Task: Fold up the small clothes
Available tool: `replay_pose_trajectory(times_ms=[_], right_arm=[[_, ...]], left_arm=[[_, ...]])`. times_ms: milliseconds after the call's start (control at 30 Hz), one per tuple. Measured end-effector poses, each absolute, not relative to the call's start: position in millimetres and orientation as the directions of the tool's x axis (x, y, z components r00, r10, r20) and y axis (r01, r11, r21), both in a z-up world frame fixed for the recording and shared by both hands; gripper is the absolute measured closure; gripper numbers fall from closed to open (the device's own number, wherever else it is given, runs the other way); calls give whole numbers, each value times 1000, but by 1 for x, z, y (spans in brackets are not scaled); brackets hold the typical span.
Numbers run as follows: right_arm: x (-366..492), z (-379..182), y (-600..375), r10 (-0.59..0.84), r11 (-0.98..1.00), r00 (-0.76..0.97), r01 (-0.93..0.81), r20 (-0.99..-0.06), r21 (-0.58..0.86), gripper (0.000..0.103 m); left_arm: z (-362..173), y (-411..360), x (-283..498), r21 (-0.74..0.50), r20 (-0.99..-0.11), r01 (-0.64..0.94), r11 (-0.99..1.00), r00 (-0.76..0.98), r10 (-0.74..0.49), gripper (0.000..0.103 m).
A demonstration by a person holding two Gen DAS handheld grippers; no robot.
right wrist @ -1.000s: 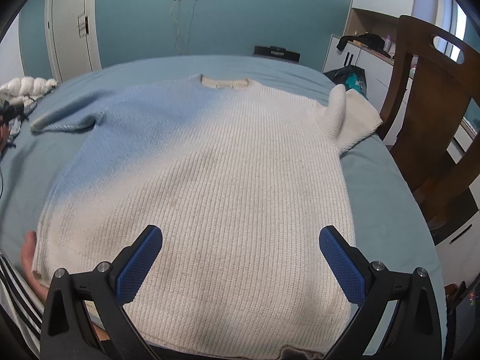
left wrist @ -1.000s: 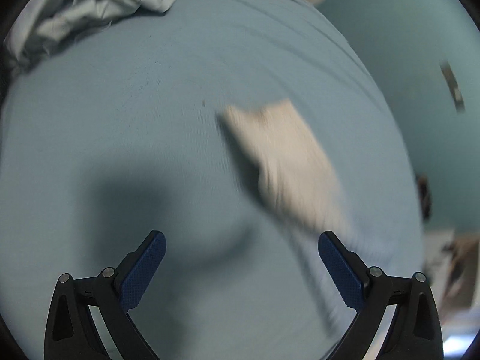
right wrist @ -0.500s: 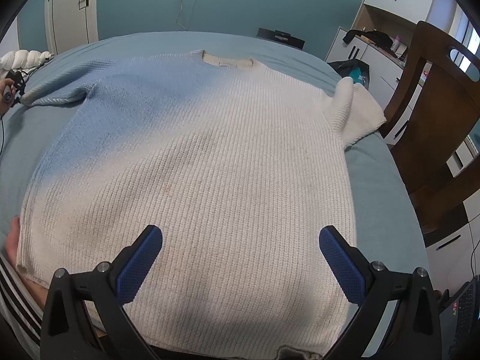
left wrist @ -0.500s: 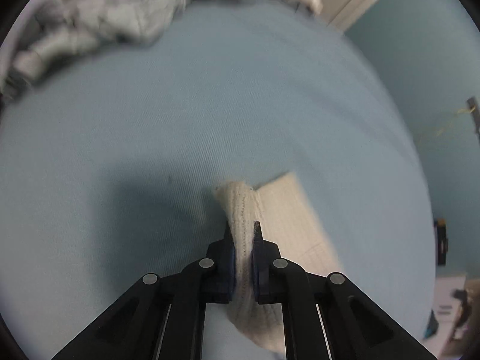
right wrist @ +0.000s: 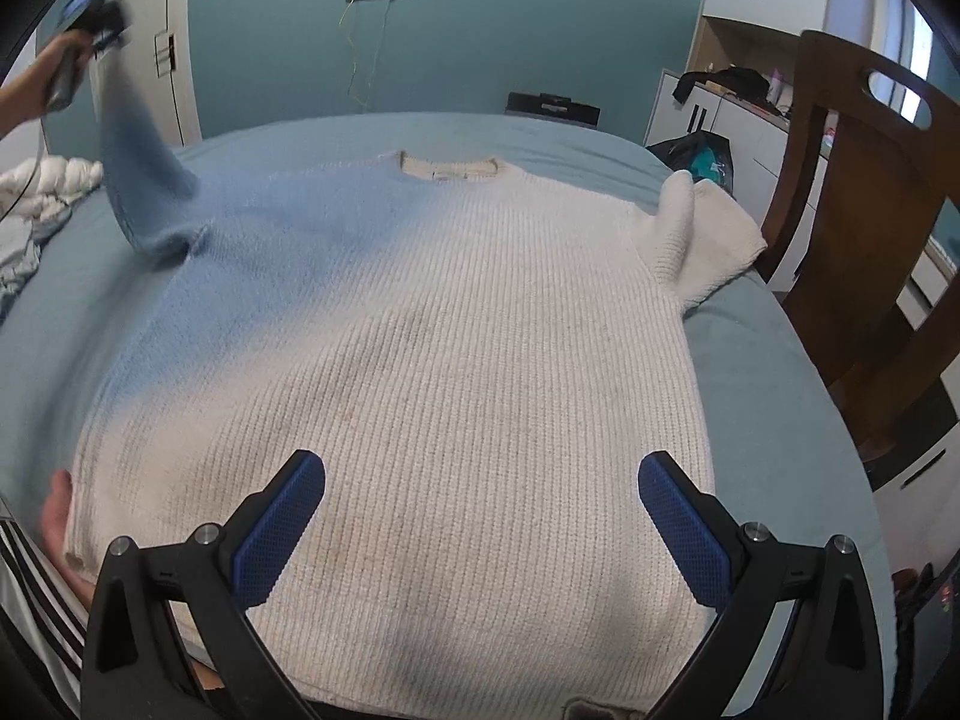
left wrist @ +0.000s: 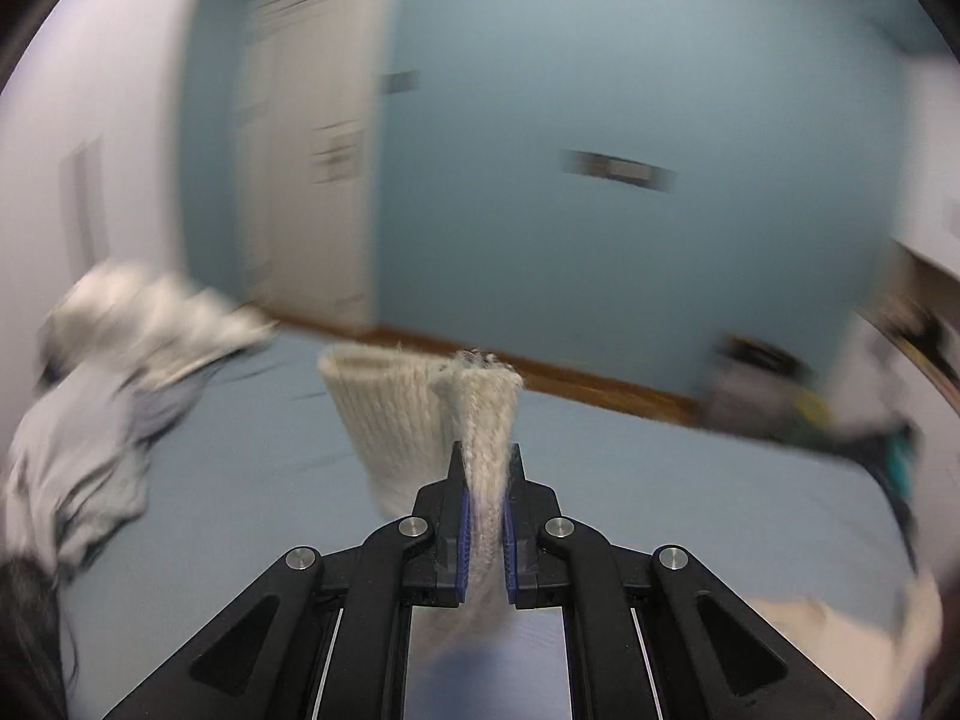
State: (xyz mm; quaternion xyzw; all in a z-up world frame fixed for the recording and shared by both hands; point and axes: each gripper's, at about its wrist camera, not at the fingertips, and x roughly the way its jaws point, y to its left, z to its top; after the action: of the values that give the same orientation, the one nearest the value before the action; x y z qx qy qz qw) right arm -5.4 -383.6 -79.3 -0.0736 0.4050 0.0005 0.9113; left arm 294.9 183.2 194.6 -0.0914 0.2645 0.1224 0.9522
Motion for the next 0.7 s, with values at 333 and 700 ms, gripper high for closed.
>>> replay_pose_trajectory(times_ms=[333, 700], right_arm=[[-13, -70, -414, 23, 1000, 708, -3, -706, 30, 1], [-2, -82, -451, 137, 954, 655, 115, -743, 276, 1]], left_arm=[[138, -117, 163, -390, -627, 425, 817, 528, -573, 0], [37, -28, 111, 196, -776, 42, 980, 617, 129, 0]])
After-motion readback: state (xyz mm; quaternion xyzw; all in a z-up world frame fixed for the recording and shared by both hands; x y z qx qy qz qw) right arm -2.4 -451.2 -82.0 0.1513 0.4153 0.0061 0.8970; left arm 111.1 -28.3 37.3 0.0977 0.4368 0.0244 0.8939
